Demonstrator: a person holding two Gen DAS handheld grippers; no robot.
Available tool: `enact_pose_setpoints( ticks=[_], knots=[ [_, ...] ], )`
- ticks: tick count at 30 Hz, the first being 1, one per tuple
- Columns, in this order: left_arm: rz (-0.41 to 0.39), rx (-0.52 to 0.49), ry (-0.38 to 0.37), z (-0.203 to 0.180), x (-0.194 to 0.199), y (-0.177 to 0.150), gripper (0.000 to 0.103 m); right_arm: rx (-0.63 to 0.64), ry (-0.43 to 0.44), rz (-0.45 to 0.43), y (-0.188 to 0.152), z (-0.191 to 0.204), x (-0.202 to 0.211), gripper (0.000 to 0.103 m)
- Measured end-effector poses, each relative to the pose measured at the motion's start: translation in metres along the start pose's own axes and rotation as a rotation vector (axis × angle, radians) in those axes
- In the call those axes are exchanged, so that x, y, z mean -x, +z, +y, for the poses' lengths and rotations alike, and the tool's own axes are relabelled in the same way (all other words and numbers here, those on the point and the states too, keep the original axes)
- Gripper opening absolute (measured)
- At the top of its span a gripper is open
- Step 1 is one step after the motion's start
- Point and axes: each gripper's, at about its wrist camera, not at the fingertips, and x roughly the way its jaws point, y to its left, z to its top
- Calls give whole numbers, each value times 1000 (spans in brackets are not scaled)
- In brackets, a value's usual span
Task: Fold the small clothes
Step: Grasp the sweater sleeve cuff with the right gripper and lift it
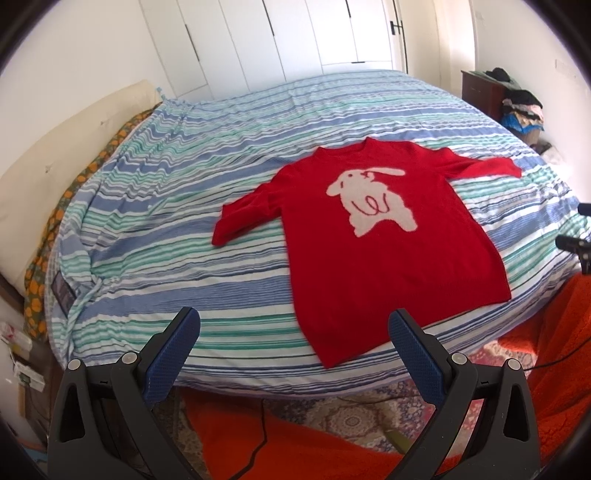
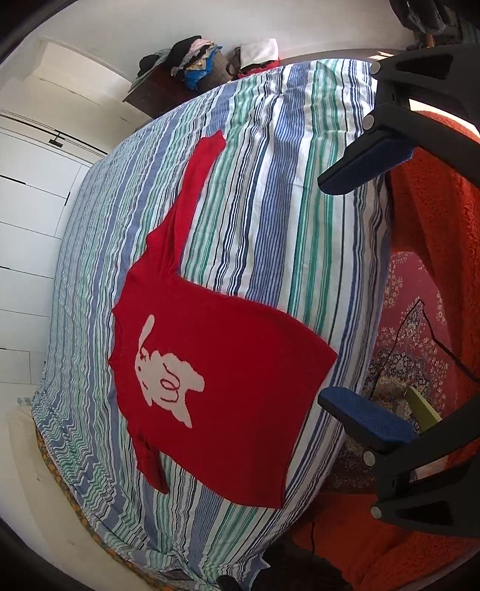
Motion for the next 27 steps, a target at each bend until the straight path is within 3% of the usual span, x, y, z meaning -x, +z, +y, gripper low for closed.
enact_pose_setpoints(
  ticks=[3,5,7,12,17,22,23,25,27],
  knots=[
    [9,16,12,3,-2,1,102,-37,-39,-47,40,-61,-34,98],
    [28,28,15,5,-5,1,102,-151,13,-45,77,-116,-65,89],
    [48,34,23,4,-9,1,102,-317,58,3,115,-173,-104,60],
    [91,30,70,1,-18,2,102,-709,196,224,168,-276,-221,57],
    [168,32,101,1,-36,3,102,-878,143,303,177,-319,-287,52],
    [226,14,73,-9,-58,12,102,-927,83,367,178,-343,-325,49],
    [228,2,70,-13,-61,15,102,-925,74,384,177,-345,-331,46],
    [225,-18,72,-18,-65,21,102,-918,29,394,175,-348,-330,5],
    [209,-20,57,-21,-64,26,102,-923,37,322,173,-355,-313,5]
  ],
)
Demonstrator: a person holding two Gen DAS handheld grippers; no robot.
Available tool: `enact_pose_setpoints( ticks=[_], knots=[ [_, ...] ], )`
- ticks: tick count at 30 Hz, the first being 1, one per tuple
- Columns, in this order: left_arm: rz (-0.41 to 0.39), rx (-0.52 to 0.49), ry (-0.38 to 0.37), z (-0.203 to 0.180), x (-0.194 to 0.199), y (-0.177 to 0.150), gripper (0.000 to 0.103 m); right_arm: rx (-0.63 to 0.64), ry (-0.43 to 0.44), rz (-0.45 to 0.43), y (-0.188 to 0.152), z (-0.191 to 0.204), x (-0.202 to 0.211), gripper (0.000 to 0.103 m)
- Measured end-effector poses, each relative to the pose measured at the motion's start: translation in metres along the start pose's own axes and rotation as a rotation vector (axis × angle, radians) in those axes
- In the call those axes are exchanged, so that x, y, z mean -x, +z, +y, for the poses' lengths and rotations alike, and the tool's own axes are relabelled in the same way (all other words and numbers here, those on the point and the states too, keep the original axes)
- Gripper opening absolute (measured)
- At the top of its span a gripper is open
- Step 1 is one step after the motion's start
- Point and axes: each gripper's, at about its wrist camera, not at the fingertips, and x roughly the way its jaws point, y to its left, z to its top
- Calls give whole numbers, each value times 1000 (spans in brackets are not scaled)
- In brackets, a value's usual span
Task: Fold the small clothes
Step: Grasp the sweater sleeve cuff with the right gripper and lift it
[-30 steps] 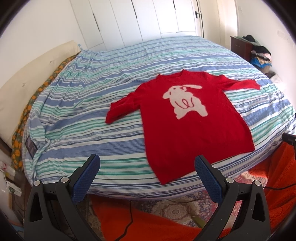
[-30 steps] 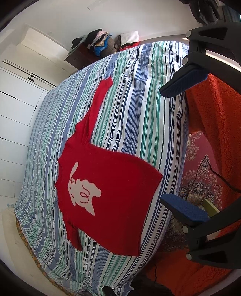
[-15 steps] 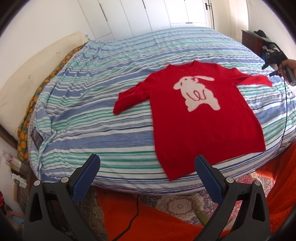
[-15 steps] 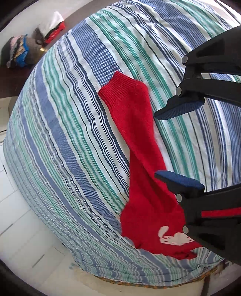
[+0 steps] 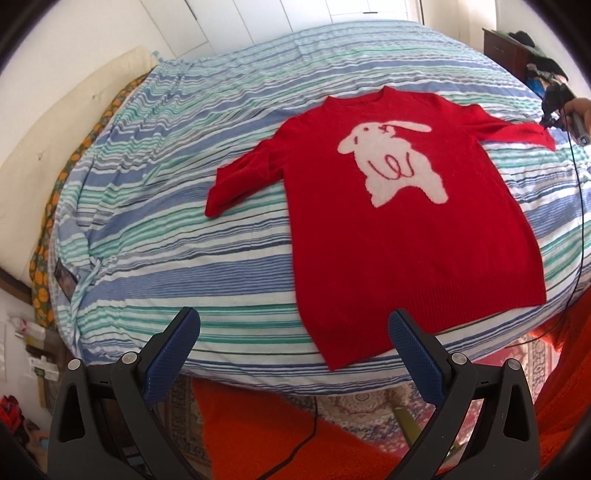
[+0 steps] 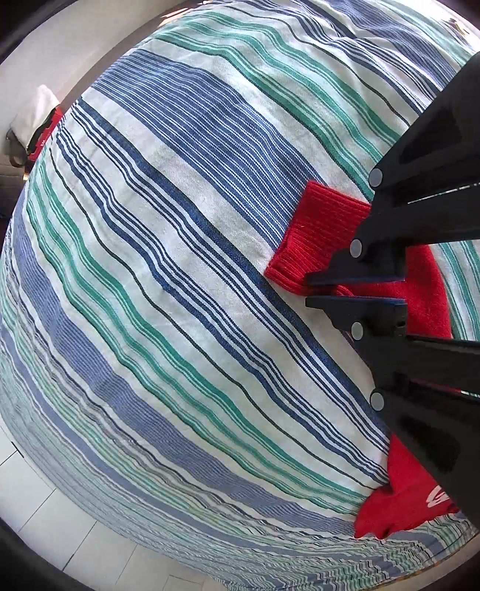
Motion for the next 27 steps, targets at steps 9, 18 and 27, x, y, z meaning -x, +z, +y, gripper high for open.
enact_pose_setpoints(
  ticks=[9,18,27],
  knots=[
    [-32,-21,-66,-10,0,6,102,217,117,-186,-149,-74,106,7],
    [-88,-52,-66,-22,22,4,102,40,228,-201,-180,-175,87,46],
    [-97,-62,-26,-31,33,-2,102,90,379,-82,-125,-147,35,5]
  ],
)
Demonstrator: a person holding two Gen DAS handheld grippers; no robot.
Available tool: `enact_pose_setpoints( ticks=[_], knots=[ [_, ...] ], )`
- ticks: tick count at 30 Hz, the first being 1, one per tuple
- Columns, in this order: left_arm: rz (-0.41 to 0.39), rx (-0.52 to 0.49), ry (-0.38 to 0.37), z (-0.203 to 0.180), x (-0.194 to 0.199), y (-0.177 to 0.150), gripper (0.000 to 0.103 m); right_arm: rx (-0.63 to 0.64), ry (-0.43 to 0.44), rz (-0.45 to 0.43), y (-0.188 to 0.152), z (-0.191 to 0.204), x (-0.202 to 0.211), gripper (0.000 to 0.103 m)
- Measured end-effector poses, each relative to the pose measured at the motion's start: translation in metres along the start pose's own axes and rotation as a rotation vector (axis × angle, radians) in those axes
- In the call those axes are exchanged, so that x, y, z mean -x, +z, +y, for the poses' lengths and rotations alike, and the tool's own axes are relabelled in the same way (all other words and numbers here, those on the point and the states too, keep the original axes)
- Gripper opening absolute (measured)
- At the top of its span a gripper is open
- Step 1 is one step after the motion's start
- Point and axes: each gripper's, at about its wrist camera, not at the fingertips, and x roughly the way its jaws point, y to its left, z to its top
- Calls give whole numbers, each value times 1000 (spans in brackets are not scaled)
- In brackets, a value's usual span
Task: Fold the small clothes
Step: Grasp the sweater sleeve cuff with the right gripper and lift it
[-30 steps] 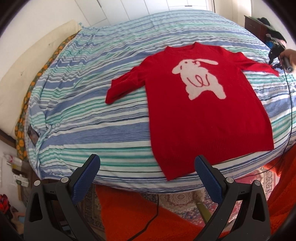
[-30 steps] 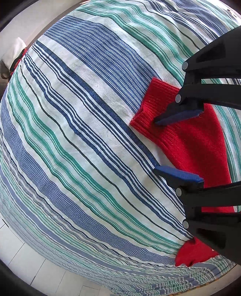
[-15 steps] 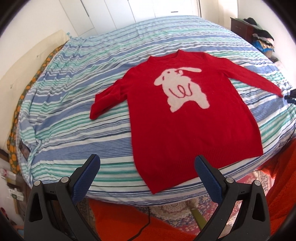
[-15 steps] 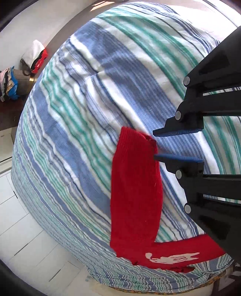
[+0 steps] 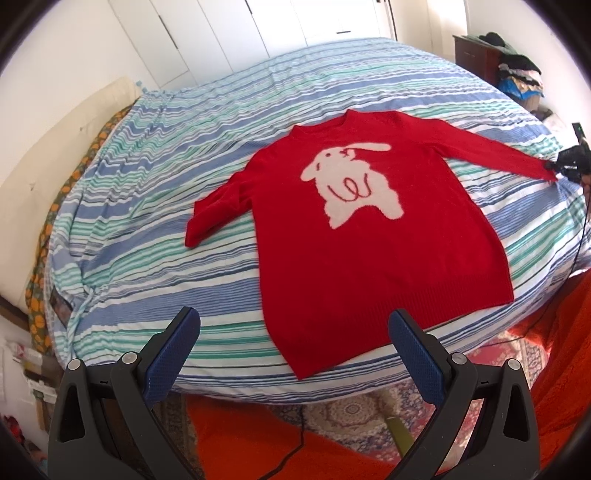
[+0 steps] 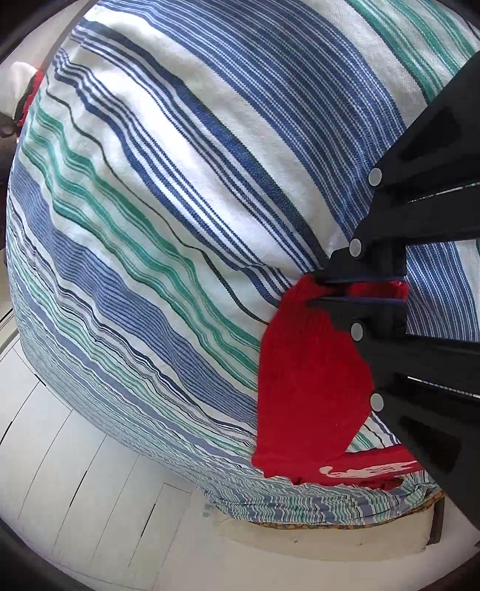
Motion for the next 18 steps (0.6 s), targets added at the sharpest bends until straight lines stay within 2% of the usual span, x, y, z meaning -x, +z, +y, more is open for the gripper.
enact_pose_setpoints(
  ticks=[2,3,4,8,10,12,14,16,18],
  knots=[
    [-10,5,12,4,3,0,102,101,-50,-115,9,13,24,5],
    [-12,9,10,5,3,0,102,137,-107,-143,12,13,31,5],
    [-10,12,5,6,2,0,102,161,-158,-144,14,11,31,5],
    [-7,-6,4,2,-4,2,102,171,-212,-78,6,2,10,9],
    [-19,-13,8,2,-4,2,102,156,-220,-102,3,4,13,34],
    [-18,-8,10,5,-6,0,102,148,-256,-156,-2,10,27,41],
    [-6,1,4,8,-13,-2,102,190,-314,-213,-10,23,44,41],
    [-4,-4,-6,8,-23,-1,102,252,-271,-221,-21,46,54,41],
    [-35,-18,-17,5,-37,6,102,301,-153,-173,-37,75,54,41]
  ],
)
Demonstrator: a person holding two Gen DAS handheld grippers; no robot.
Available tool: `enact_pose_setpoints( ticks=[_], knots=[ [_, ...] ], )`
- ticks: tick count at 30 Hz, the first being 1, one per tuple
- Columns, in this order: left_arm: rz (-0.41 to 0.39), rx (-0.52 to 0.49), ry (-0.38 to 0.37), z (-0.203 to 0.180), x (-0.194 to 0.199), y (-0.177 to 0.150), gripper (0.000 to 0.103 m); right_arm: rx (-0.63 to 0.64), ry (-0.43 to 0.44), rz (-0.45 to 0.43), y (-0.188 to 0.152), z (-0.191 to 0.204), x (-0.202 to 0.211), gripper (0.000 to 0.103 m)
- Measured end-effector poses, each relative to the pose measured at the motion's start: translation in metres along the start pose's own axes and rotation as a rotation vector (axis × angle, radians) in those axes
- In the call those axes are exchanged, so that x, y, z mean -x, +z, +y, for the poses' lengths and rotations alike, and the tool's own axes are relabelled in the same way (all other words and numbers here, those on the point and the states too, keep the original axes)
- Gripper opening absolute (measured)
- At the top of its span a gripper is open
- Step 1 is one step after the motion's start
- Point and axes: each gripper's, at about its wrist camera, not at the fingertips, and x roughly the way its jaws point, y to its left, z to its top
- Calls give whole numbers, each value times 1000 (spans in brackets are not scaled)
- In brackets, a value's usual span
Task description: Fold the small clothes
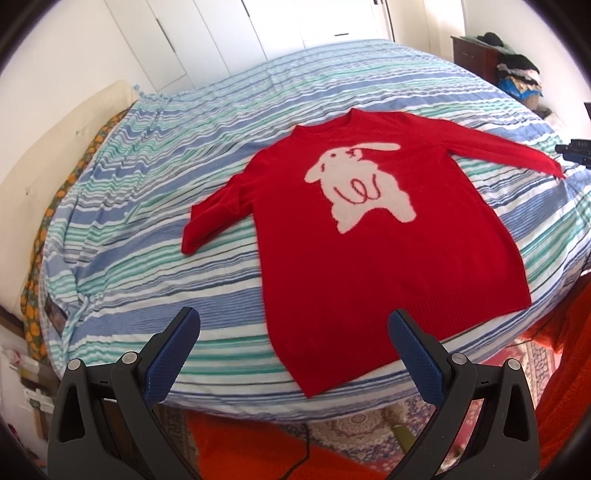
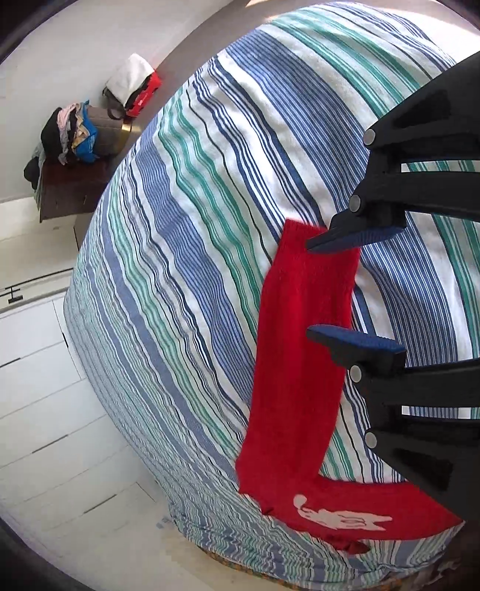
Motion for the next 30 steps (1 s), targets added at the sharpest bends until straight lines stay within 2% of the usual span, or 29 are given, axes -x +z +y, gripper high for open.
enact_pose_setpoints(
  ticks=[4,7,9,11,14,16,18,20,23,25,26,30],
  knots=[
    [-20,-7,-3,-16,-46,12,102,170,249,75,-38,113,4,41],
    [55,-30,-20,-33,-85,1,102,309,409,149,-91,197,5,41],
    [125,-62,-46,-43,-104,-17,102,395,466,226,-135,239,0,41],
    [196,-114,-68,-50,-116,-38,101,490,435,310,-177,262,-11,41],
    [206,-168,-80,-51,-108,-63,102,543,270,466,-225,255,-32,40],
    [218,-182,-93,-47,-102,-73,102,522,244,456,-232,244,-23,39],
    [224,-165,-89,-41,-98,-81,102,499,175,459,-232,237,-13,39],
    [228,-119,-93,-32,-94,-86,102,482,131,416,-230,235,3,40],
    [206,-35,-101,-13,-84,-85,102,454,114,308,-222,240,28,41],
    [170,15,-92,3,-76,-81,102,430,109,221,-219,246,42,50],
    [151,35,-85,13,-73,-79,102,418,113,181,-218,250,49,50],
    [76,110,-68,73,-77,-55,102,411,135,133,-222,264,55,51]
  ],
)
